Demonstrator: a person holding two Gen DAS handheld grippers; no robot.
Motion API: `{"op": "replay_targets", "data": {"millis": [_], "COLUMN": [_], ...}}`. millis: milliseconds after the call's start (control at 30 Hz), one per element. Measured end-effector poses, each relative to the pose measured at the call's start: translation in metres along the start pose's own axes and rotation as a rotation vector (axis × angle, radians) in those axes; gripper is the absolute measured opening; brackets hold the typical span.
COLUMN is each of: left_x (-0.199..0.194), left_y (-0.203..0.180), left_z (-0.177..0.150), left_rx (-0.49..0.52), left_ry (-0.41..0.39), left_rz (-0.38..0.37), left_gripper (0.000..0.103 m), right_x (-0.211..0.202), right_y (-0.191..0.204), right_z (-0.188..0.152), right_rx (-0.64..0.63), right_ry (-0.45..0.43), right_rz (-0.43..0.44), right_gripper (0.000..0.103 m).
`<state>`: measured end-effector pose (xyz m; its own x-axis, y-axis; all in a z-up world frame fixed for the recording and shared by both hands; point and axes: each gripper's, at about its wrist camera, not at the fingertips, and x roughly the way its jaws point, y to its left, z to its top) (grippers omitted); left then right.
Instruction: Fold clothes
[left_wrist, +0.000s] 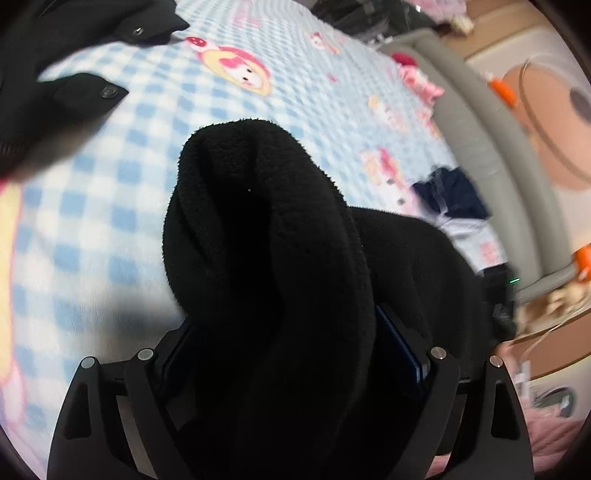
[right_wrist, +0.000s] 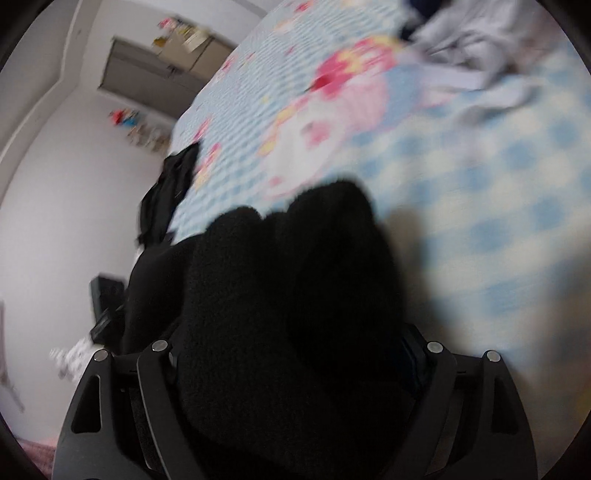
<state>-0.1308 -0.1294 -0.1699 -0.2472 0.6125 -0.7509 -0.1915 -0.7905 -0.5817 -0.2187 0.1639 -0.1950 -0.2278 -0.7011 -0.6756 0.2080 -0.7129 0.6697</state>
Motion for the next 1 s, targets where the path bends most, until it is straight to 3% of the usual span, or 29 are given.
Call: {"op": "replay_targets", "data": {"millis": [33, 67, 100, 167, 267, 333, 400, 433, 467, 500, 600, 633, 667, 733, 833, 900, 933, 967, 1000], "left_x": [0.004, 0.004, -0.001, -0.025, -0.054, -0.066, -0.068, -0.063, -0.068, -0.073, -0.109, -0.118, -0.118, -0.108, -0.079, -0.063, -0.055, -0.06, -0.064], "left_y": [-0.001, 0.0, -0.002, -0.012, -0.029, -0.027, -0.014, -0.008, 0.007, 0.021, 0.03, 0.027, 0.027, 0.016, -0.002, -0.013, -0.018, -0.018, -0.017], "left_z": [0.003, 0.008, 0.008, 0.015, 0.031, 0.047, 0.059, 0.067, 0.065, 0.063, 0.026, 0.012, 0.0, -0.027, -0.05, -0.06, -0.066, -0.067, -0.069], "left_rx": [-0.001, -0.026, -0.042, -0.051, -0.016, -0.019, -0.034, -0.046, -0.094, -0.142, -0.178, -0.17, -0.159, -0.135, -0.128, -0.062, -0.029, -0.046, -0.062], "left_ry": [0.012, 0.002, -0.014, -0.077, -0.139, -0.157, -0.151, -0.131, -0.129, -0.127, -0.243, -0.279, -0.267, -0.218, -0.149, -0.155, -0.158, -0.174, -0.19], "left_rz": [0.019, 0.034, 0.044, 0.044, 0.065, 0.09, 0.13, 0.164, 0.208, 0.251, 0.164, 0.132, 0.087, 0.015, 0.017, 0.162, 0.235, 0.223, 0.212], "left_gripper": [0.085, 0.062, 0.049, 0.036, 0.032, 0.032, 0.044, 0.061, 0.06, 0.06, 0.061, 0.065, 0.078, 0.082, 0.082, 0.059, 0.052, 0.045, 0.042], "right_x": [0.001, 0.002, 0.003, -0.011, -0.032, -0.047, -0.056, -0.057, -0.059, -0.061, -0.083, -0.089, -0.096, -0.104, -0.084, -0.059, -0.047, -0.048, -0.05], "right_y": [0.003, 0.006, 0.008, 0.016, 0.028, 0.039, 0.042, 0.04, 0.038, 0.03, 0.015, 0.017, 0.018, 0.031, 0.054, 0.043, 0.036, 0.029, 0.023], "right_z": [0.002, 0.004, 0.006, 0.011, 0.018, 0.031, 0.044, 0.05, 0.057, 0.056, 0.04, 0.034, 0.028, 0.011, -0.009, -0.016, -0.02, -0.024, -0.029], "right_rx": [-0.01, -0.019, -0.027, -0.041, -0.062, -0.09, -0.102, -0.096, -0.09, -0.063, -0.035, -0.042, -0.049, -0.089, -0.221, -0.176, -0.15, -0.124, -0.098], "right_ry": [-0.004, -0.009, -0.015, -0.061, -0.132, -0.184, -0.234, -0.247, -0.26, -0.256, -0.293, -0.316, -0.34, -0.347, -0.281, -0.23, -0.205, -0.208, -0.213], "right_rz": [-0.02, -0.041, -0.063, -0.069, -0.073, -0.073, -0.118, -0.153, -0.189, -0.223, -0.261, -0.274, -0.286, -0.279, -0.297, -0.317, -0.327, -0.316, -0.302], "right_gripper": [0.078, 0.068, 0.063, 0.044, 0.034, 0.032, 0.034, 0.046, 0.06, 0.06, 0.06, 0.062, 0.068, 0.073, 0.083, 0.083, 0.07, 0.06, 0.057]}}
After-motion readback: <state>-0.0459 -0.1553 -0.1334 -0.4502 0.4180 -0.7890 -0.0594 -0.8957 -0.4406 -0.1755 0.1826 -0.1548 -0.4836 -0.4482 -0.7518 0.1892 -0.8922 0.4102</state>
